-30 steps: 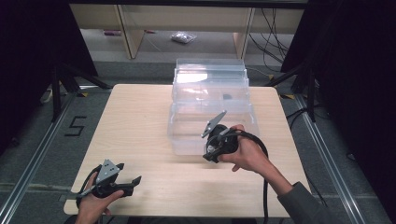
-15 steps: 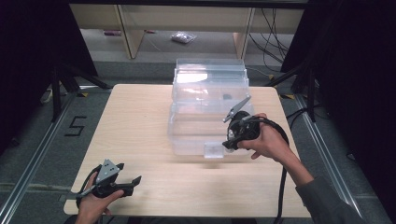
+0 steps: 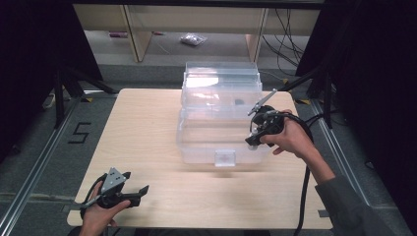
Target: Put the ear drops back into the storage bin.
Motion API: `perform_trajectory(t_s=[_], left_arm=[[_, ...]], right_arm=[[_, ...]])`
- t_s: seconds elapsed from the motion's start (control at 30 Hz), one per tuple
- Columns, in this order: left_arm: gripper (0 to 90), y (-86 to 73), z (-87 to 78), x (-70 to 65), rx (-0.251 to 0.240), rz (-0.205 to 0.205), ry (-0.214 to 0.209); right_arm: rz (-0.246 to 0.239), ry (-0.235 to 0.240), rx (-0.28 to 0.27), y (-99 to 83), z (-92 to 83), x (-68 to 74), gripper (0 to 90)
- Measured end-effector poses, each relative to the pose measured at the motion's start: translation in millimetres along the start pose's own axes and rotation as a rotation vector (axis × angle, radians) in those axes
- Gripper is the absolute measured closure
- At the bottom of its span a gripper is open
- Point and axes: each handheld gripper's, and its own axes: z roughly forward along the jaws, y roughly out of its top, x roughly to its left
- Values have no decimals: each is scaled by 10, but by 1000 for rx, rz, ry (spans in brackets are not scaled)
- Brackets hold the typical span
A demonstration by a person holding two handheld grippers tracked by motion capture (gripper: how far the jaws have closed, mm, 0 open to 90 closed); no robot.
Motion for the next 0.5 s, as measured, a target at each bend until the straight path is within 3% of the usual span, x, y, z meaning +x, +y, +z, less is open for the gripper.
perform_trajectory(t_s=[0.5], left_arm=[[172, -1, 4, -3, -2, 1, 0]], right_arm=[[92, -15, 36, -30, 223, -357, 605]])
